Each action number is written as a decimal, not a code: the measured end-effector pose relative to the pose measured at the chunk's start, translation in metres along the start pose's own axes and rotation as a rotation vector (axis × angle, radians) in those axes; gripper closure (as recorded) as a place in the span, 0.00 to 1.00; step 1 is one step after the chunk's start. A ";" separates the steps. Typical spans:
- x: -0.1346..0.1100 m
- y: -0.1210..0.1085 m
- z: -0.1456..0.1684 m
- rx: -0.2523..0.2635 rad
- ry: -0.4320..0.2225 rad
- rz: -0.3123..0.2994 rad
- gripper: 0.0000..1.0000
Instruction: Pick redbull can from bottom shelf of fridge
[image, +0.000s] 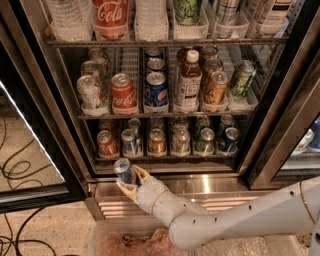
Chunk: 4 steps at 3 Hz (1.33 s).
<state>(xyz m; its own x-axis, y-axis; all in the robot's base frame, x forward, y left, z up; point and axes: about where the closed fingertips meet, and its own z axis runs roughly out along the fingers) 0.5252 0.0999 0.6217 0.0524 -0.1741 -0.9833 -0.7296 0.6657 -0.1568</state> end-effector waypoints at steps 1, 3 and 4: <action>0.001 0.018 -0.023 -0.046 0.013 0.011 1.00; -0.004 0.035 -0.071 0.097 -0.080 0.025 1.00; -0.004 0.035 -0.071 0.096 -0.079 0.026 1.00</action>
Offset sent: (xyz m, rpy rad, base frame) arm -0.0757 -0.0349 -0.0004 0.0969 -0.0702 -0.0904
